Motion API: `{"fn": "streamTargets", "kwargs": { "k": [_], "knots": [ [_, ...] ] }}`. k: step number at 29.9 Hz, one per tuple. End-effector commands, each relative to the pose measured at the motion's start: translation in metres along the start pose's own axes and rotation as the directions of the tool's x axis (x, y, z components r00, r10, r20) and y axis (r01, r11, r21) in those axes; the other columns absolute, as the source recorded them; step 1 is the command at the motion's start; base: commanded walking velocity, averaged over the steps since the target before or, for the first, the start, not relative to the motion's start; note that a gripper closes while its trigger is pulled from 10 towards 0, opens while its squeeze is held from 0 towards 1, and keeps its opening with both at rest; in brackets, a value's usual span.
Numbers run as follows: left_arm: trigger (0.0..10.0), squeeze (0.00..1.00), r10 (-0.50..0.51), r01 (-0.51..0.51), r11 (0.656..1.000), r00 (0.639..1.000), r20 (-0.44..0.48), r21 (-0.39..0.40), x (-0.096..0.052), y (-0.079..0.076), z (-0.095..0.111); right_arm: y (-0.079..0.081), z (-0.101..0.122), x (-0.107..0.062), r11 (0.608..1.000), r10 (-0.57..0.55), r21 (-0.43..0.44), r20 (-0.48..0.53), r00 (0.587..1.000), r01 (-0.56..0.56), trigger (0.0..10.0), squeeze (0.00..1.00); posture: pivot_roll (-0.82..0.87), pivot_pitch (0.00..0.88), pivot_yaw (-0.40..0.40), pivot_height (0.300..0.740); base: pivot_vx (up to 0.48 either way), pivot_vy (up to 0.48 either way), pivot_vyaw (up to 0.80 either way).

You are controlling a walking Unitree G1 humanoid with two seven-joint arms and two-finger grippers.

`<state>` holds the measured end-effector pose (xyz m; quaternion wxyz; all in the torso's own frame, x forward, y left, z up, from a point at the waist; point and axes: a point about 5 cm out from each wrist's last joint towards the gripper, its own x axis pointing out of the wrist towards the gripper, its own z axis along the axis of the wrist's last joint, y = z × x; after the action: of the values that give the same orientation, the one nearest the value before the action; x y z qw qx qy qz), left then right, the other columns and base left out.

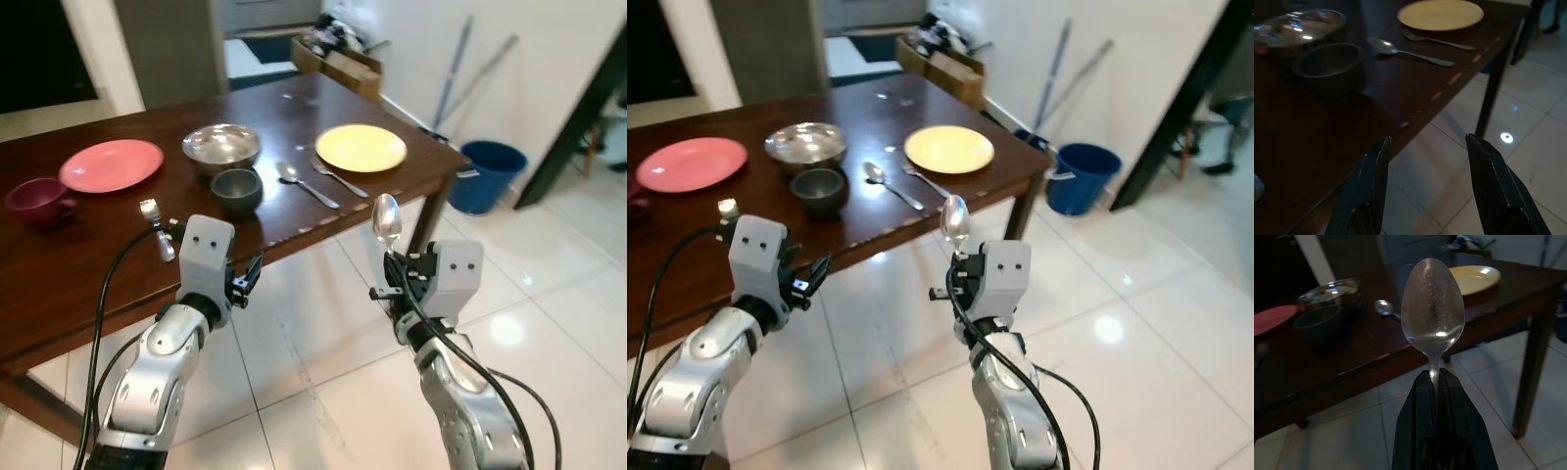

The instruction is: Setting the table

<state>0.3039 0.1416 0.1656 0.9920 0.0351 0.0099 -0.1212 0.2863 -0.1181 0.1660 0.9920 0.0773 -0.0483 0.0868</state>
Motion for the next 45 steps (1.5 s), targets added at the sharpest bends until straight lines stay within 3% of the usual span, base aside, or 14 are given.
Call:
{"fn": "streamTargets", "kwargs": {
  "k": [1, 45],
  "knots": [
    [10.0, 0.00, 0.008, -0.009, 1.000, 0.999, -0.033, -0.002, -0.0016, 0.0021, -0.0097, 0.0002, -0.0039, -0.0015, 1.000, 0.002, 0.005, -0.018, 1.000, -0.002, 10.0, 0.00, -0.05, 0.001, 0.091, 0.740, 0.000, 0.000, -0.80],
    [10.0, 0.00, 0.008, -0.008, 1.000, 0.999, -0.040, -0.007, 0.0002, 0.0017, -0.0143, 0.0011, -0.0050, 0.0000, 1.000, 0.009, 0.001, -0.026, 1.000, -0.009, 10.0, 0.00, -0.05, 0.000, 0.091, 0.740, 0.000, 0.000, -0.80]
  ]
}}
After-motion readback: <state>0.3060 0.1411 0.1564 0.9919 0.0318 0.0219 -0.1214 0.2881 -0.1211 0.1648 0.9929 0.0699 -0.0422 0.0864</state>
